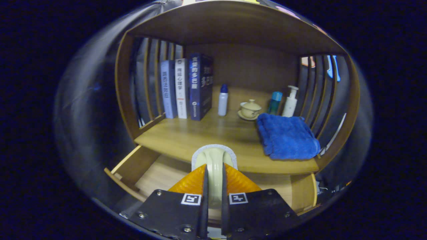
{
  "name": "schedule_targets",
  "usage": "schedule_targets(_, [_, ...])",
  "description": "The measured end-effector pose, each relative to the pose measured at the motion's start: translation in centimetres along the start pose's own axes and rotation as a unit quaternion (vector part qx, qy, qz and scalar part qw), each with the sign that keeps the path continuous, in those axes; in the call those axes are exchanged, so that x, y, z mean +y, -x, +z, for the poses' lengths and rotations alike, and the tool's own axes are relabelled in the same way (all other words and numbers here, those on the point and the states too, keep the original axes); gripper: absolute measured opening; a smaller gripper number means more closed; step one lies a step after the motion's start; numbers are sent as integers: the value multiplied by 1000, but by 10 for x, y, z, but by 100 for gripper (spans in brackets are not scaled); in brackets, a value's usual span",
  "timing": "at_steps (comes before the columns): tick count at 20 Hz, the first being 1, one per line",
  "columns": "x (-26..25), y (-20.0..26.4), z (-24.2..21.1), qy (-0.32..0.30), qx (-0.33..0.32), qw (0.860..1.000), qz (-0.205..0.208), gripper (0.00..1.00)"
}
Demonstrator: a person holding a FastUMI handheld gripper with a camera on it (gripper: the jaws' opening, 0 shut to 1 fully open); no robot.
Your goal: Pull open the drawer, take out the items inside it, and place them on the countertop above the cabinet.
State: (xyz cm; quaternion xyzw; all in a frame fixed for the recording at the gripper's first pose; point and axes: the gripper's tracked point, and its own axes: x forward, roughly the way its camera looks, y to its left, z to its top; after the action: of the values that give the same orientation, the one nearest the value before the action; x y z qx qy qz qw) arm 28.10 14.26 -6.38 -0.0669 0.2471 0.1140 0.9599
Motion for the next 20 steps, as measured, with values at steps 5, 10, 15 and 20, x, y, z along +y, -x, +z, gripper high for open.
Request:
schedule_targets(5, [-4,-35,24,-29,-25,999,-25,16])
schedule_targets(10, [-7,-72,25,-34,-5,998,-53,16])
schedule_targets(15, [-12,-99,32,-51,1,997,-51,16])
schedule_targets(20, [-17,-127,45,-77,-25,995,-52,17])
